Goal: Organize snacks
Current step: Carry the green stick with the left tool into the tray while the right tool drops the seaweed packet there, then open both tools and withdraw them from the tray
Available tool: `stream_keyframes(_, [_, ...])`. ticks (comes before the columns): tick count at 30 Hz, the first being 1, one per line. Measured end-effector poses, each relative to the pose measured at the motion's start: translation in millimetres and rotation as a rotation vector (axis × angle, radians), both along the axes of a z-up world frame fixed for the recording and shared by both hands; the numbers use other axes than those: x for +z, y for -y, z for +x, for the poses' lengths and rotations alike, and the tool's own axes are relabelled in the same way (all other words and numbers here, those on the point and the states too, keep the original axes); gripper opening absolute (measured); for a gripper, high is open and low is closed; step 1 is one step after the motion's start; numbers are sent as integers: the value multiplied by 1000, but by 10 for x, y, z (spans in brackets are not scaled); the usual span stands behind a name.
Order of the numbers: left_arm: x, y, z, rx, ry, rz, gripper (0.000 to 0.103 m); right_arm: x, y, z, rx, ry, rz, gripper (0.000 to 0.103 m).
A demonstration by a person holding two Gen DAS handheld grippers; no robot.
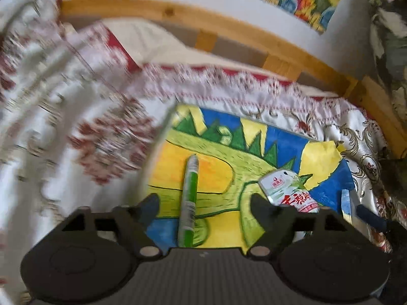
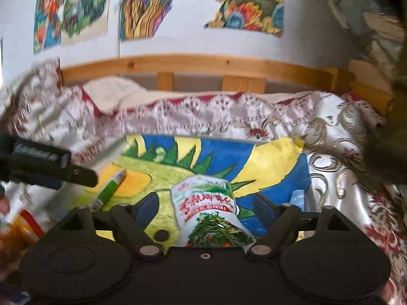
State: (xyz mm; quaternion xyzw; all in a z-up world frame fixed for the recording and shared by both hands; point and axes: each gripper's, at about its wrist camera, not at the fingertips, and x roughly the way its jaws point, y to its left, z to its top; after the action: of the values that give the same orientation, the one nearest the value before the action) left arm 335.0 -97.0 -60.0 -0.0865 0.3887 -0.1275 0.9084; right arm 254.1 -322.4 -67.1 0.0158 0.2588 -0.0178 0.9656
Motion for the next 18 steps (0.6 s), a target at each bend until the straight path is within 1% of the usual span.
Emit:
stream_keyframes(1, [58, -53, -85, 4, 19, 10, 89, 65, -11, -85, 1, 11, 13, 92])
stream_keyframes(3, [162, -172, -276, 11, 45, 32, 94, 184, -43, -256, 5, 37, 35, 95])
stream_keyframes(4, [206, -228, -368, 17, 56, 40, 100, 237, -58, -352, 2, 52, 48, 98])
stream_keyframes(5, [250, -293, -472, 27, 70, 47, 102, 282, -74, -451, 2, 64, 63, 100])
stream_keyframes(8, [353, -450, -792, 57, 109, 71, 102, 393, -121, -734, 13, 91, 102, 101])
stream_keyframes(11, [445, -553, -1085, 77, 147, 105, 102, 463, -195, -965, 14, 104, 121, 102])
stream_keyframes(14, [519, -631, -1388, 116, 196, 146, 103, 514, -288, -1213, 25, 112, 124, 102])
stream_keyframes(18, [590, -693, -1751, 122, 242, 211, 103, 564, -419, -1553, 44, 131, 100, 102])
